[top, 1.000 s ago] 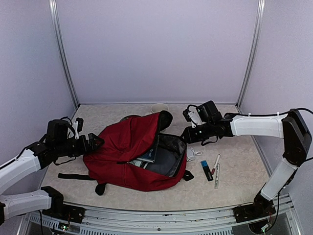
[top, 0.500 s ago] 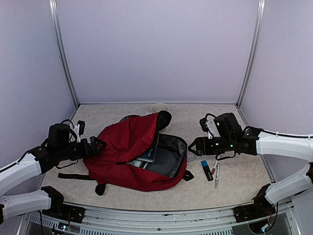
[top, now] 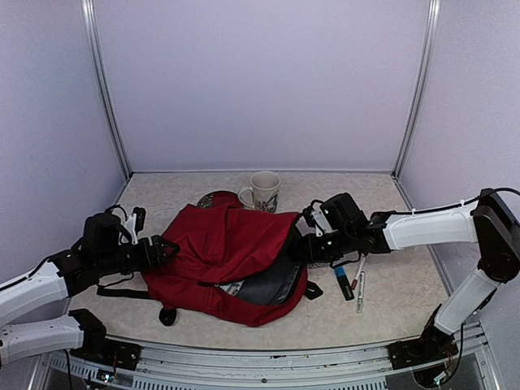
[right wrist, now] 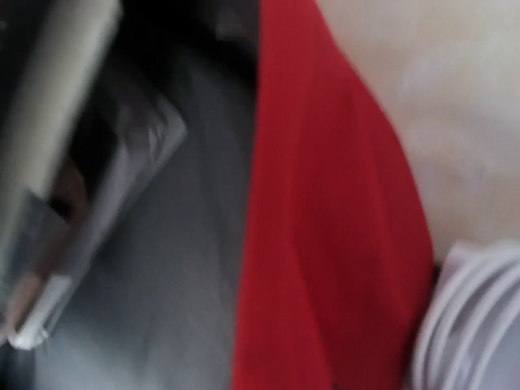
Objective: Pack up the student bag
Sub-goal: Pick up the largest pocket of the bag from the student bag.
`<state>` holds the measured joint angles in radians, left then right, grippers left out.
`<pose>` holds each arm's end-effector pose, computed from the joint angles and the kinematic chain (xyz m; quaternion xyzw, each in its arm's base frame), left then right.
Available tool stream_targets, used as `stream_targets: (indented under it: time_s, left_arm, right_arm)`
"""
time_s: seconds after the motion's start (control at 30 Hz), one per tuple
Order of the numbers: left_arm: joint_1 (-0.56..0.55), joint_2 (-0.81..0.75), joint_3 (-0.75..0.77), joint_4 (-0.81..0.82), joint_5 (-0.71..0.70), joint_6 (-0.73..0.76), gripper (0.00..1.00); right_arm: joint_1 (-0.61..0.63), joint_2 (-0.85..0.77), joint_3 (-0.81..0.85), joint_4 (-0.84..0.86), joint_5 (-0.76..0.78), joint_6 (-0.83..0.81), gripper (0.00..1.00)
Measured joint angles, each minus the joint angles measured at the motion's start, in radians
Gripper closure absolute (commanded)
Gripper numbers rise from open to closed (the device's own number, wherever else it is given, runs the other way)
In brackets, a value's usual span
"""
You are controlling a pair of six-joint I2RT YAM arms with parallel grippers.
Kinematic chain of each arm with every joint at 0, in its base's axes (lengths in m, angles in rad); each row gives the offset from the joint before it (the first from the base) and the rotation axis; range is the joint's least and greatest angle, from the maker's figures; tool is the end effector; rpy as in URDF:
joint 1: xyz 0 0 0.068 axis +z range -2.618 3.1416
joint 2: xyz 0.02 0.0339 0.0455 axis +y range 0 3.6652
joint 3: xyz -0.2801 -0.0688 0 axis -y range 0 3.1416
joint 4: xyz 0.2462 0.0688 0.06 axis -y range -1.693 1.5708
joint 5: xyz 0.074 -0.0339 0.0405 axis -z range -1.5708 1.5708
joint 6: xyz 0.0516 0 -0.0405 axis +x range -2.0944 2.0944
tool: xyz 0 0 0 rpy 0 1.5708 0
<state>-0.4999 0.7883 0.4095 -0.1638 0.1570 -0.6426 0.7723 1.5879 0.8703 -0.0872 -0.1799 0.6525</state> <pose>0.1545 -0.0936 0.2123 -0.0234 0.8686 -0.3225 0.3755 0.2344 0.2412 0.1869 -0.0888 0.9201 0.3063 0.2272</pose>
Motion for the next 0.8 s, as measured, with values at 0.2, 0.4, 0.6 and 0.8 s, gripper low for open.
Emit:
stream_targets:
  time_s: [0.2,0.4,0.6,0.8]
  left_arm:
    - [-0.138,-0.084,-0.017,-0.016,-0.06,-0.087,0.19]
    - [-0.177,-0.119,-0.014,-0.057,-0.117,-0.116,0.08]
    - [-0.178,-0.084,0.027,-0.111,-0.175,-0.104,0.01]
    - [-0.169,-0.081,0.082,-0.176,-0.24,-0.082,0.01]
  right_arm:
    - [-0.071,-0.004,0.07,-0.057,0.027,-0.061,0.49]
    - [-0.087,-0.159,0.076,-0.211,0.134,-0.119,0.37]
    - [-0.072,-0.373,0.098,-0.412,0.269,-0.159,0.48]
    - [0.198,-0.328,0.21,-0.358,0.251,-0.297,0.51]
